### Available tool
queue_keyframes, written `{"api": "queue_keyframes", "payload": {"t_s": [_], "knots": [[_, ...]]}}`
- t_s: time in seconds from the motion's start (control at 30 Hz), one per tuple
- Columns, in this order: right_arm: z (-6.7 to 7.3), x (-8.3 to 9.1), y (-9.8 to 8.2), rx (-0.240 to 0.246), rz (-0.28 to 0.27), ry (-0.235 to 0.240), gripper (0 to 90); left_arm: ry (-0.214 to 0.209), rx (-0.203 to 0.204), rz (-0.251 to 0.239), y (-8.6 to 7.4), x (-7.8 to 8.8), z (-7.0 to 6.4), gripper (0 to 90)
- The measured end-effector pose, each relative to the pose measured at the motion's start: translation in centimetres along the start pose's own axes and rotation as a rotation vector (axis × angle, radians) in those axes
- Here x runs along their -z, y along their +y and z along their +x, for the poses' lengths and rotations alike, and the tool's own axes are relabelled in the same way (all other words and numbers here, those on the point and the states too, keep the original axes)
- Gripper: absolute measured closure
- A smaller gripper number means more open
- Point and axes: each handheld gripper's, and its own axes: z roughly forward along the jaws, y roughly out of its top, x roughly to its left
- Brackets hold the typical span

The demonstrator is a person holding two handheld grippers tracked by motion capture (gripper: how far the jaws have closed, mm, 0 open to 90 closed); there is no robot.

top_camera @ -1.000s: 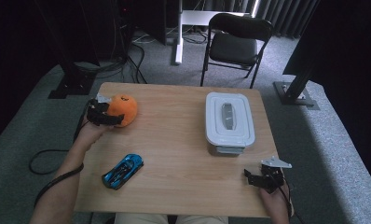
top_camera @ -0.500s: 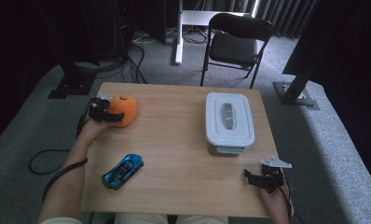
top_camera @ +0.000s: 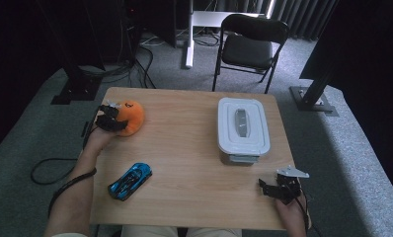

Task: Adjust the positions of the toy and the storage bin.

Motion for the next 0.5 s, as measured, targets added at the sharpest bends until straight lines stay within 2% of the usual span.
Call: {"api": "queue_keyframes", "payload": {"t_s": [0.13, 0.17, 0.27, 0.43, 0.5], "knots": [[0.0, 0.0, 0.0, -0.001, 0.0, -0.002, 16.8, 0.006, 0.006, -0.031, -0.1, 0.9, -0.3, 73.2], [0.0, 0.0, 0.0, -0.001, -0.001, -0.002, 16.9, -0.006, 0.001, -0.036, -0.2, 1.2, -0.3, 74.2], [0.0, 0.0, 0.0, -0.001, 0.0, -0.002, 16.8, 0.006, -0.013, -0.048, -0.7, 2.0, -0.4, 75.1], [0.0, 0.0, 0.0, -0.001, 0.0, -0.002, 16.9, -0.003, -0.024, -0.061, -1.9, 3.5, -0.4, 75.6], [0.0, 0.0, 0.0, -0.001, 0.0, -0.002, 16.9, -0.009, -0.013, -0.072, -2.3, 4.1, -0.4, 75.5]]}}
